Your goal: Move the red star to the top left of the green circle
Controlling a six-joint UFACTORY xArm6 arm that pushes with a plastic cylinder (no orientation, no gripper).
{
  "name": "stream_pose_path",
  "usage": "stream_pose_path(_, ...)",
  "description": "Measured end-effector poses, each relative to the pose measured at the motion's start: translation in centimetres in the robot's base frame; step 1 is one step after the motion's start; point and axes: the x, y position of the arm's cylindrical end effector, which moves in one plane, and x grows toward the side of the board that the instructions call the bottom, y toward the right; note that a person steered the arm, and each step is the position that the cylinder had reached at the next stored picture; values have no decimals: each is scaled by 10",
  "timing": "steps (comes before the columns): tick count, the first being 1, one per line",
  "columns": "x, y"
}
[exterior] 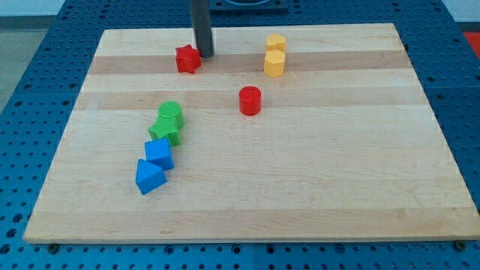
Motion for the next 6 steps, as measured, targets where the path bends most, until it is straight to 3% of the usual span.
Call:
stream_pose_path(1, 11, 32)
stream_pose_path(3, 33, -76)
stream_pose_path(4, 38, -46)
stream_pose_path(6, 89, 92)
